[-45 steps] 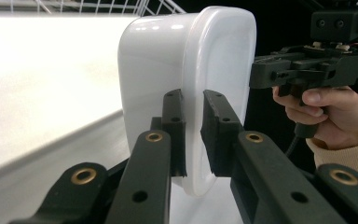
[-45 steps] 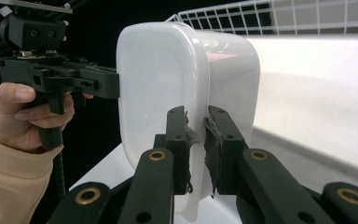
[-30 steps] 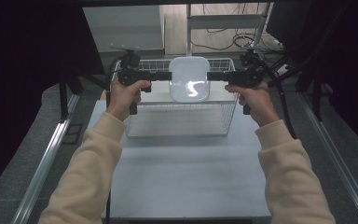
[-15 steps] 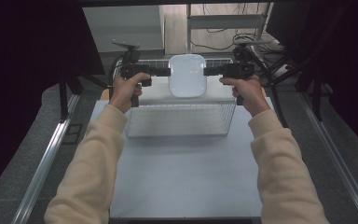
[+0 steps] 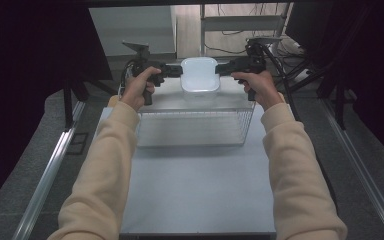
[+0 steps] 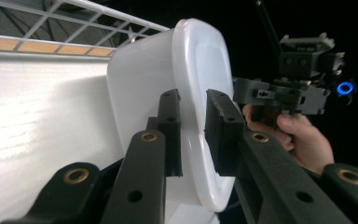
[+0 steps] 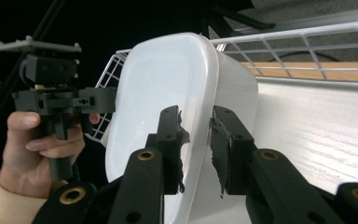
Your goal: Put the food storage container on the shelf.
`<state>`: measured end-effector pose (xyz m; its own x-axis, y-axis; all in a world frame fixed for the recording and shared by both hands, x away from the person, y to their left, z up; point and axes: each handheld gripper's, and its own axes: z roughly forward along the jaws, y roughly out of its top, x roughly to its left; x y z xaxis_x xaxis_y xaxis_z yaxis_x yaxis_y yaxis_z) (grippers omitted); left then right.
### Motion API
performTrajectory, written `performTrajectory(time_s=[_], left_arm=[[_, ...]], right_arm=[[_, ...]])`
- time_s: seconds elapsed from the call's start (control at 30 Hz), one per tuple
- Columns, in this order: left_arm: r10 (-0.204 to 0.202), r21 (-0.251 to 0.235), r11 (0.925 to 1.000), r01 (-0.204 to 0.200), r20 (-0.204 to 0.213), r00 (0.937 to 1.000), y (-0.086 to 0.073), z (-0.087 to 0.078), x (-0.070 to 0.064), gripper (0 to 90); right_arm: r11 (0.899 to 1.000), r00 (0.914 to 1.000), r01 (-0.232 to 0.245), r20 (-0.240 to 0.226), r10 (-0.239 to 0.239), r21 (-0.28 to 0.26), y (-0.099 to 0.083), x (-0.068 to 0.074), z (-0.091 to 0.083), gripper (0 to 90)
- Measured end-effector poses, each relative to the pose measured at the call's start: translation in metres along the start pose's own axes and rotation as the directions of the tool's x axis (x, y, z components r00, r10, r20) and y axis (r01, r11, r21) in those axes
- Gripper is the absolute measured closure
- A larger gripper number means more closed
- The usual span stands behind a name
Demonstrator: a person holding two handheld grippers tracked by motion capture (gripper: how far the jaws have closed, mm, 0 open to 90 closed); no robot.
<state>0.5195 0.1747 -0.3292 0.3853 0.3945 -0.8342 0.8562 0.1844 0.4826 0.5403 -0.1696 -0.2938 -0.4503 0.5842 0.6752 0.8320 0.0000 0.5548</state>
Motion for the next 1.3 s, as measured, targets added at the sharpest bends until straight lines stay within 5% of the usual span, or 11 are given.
performTrajectory(time_s=[0.3,0.4,0.5,0.6,0.67,0.73,0.87,1.03,1.13,1.2,1.3], left_arm=[[-0.038,-0.025,0.999,0.038,0.005,0.9993,0.0,0.005,0.012,74.8],[-0.012,-0.033,0.9994,0.011,-0.009,0.9999,-0.002,0.006,0.008,71.1],[0.029,-0.072,0.9969,-0.032,-0.036,0.9989,-0.003,0.003,-0.002,57.8],[0.094,-0.089,0.9908,-0.102,-0.087,0.9918,-0.008,-0.004,-0.016,44.9],[0.167,-0.082,0.9804,-0.179,-0.136,0.9765,-0.014,-0.011,-0.027,39.3],[0.219,-0.083,0.9681,-0.236,-0.175,0.9599,-0.022,-0.017,-0.037,38.5],[0.295,-0.085,0.9427,-0.323,-0.236,0.9256,-0.042,-0.028,-0.051,34.1],[0.368,-0.053,0.9161,-0.397,-0.281,0.8862,-0.074,-0.039,-0.053,31.7],[0.392,-0.039,0.9067,-0.42,-0.293,0.8724,-0.096,-0.044,-0.052,30.7],[0.428,-0.021,0.8897,-0.456,-0.311,0.8488,-0.117,-0.048,-0.052,29.9],[0.463,-0.005,0.8727,-0.488,-0.31,0.8306,-0.146,-0.054,-0.047,28.6]], right_arm=[[1.0,0.9959,-0.012,0.089,0.012,-0.003,0.001,0.003,0.007,70.3],[1.0,0.996,-0.011,0.089,0.012,-0.007,0.001,0.003,0.007,67.1],[1.0,0.9965,0.001,0.084,0.001,-0.022,-0.001,0.006,0.007,50.2],[0.994,0.9942,0.067,0.09,-0.059,-0.088,-0.006,0.017,-0.003,41.6],[0.982,0.9862,0.139,0.108,-0.125,-0.126,-0.013,0.027,-0.017,37.0],[0.979,0.9828,0.159,0.114,-0.145,-0.128,-0.015,0.028,-0.021,36.1],[0.955,0.9584,0.268,0.137,-0.251,-0.13,-0.033,0.032,-0.039,33.3],[0.928,0.9299,0.352,0.156,-0.333,-0.118,-0.06,0.03,-0.057,30.6],[0.914,0.9169,0.389,0.147,-0.371,-0.118,-0.081,0.029,-0.068,29.0],[0.901,0.9048,0.417,0.148,-0.399,-0.118,-0.096,0.027,-0.074,28.1],[0.884,0.8885,0.453,0.142,-0.437,-0.118,-0.126,0.021,-0.084,26.8]])
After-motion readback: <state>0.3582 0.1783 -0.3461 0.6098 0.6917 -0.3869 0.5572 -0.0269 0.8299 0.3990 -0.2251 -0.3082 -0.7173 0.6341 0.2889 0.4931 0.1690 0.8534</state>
